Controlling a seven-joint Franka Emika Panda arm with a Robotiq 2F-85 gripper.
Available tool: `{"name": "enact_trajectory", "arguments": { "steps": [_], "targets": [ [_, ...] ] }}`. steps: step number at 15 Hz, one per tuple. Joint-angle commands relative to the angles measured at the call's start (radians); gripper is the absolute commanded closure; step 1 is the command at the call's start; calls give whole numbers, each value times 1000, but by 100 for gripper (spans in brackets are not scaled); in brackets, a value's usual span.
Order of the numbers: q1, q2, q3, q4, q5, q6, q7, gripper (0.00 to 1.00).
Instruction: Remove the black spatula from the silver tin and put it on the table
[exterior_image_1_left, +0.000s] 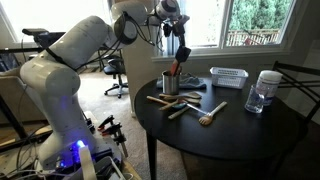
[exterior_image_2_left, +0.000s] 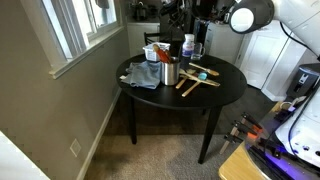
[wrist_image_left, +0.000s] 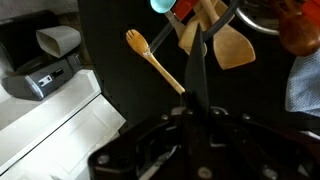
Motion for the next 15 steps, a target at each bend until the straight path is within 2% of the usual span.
{"name": "enact_trajectory", "arguments": {
  "steps": [1,2,15],
  "targets": [
    [-8,39,5,159,-69,-122,-21,94],
    [23,-27,-27,52,-61,-86,-4,94],
    [46,-92,-103,67,-60,-95,-1,94]
  ]
}}
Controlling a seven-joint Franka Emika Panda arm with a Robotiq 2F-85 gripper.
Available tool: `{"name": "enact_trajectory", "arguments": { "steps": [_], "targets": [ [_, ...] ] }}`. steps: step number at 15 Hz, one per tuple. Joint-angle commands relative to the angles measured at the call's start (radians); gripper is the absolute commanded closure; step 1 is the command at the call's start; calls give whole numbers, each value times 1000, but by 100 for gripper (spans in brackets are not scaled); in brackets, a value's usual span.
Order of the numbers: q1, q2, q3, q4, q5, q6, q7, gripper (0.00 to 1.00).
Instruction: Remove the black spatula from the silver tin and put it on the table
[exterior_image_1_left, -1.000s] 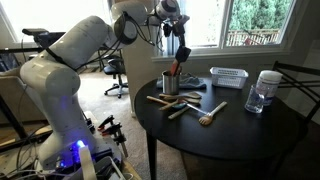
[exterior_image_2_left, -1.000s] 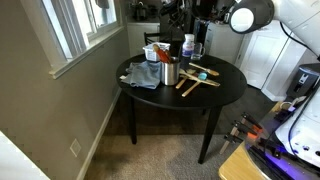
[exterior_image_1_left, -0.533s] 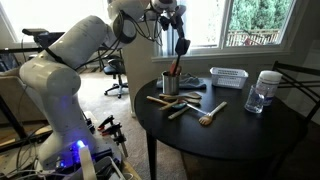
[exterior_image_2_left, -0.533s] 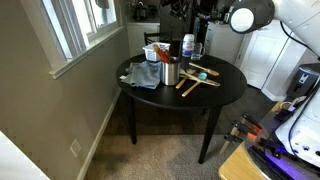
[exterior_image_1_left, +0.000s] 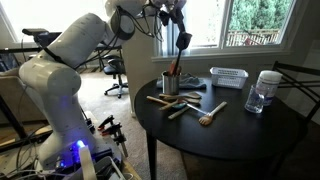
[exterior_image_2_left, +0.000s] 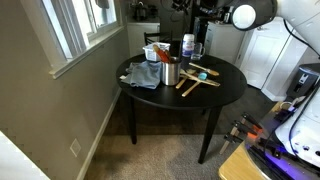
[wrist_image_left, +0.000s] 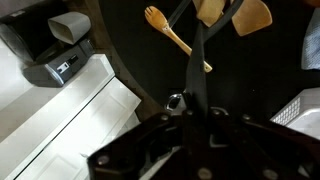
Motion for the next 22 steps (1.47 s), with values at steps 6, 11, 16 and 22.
{"name": "enact_trajectory", "arguments": {
  "steps": [6,11,16,22],
  "targets": [
    [14,-105,-51,-28,-13,-31,20,94],
    [15,-124,-89,-31,-13,-45,21,95],
    [17,-122,-114,-29,-10,-52,17,94],
    [17,-117,-129,-27,-9,-57,23,69]
  ]
}}
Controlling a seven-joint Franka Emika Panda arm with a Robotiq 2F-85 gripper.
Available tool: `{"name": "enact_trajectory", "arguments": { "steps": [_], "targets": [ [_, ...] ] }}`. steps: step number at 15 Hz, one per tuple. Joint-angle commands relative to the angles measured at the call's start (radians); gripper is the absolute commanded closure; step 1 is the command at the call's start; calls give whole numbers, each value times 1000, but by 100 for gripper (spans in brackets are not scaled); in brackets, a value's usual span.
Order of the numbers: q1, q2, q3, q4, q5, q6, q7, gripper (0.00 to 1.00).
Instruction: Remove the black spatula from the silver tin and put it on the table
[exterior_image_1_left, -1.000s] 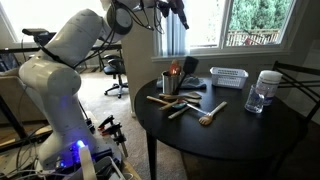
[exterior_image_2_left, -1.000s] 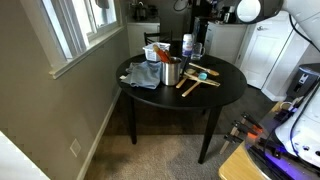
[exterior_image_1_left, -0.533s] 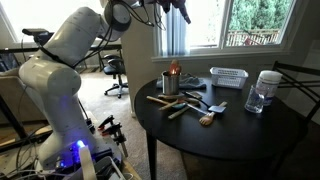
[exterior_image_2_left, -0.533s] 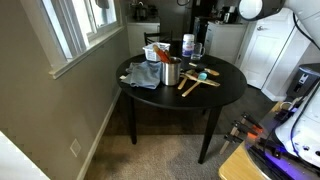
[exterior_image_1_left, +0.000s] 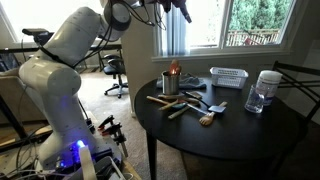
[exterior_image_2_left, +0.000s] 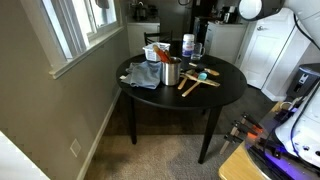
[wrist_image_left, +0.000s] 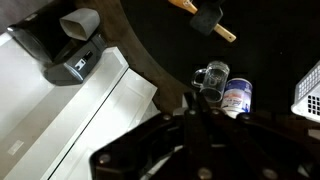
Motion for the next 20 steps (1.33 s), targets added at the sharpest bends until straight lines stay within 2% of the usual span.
{"name": "enact_trajectory", "arguments": {
  "steps": [1,3,4,7,20],
  "targets": [
    [17,-18,-14,-29,-10,-26,21,66],
    [17,-17,-14,-34,-10,-30,6,53],
    [0,1,-5,0,0,-4,0,73],
    [0,2,-5,-2,0,-6,0,54],
    [1,2,-6,-2,0,-6,0,53]
  ]
}}
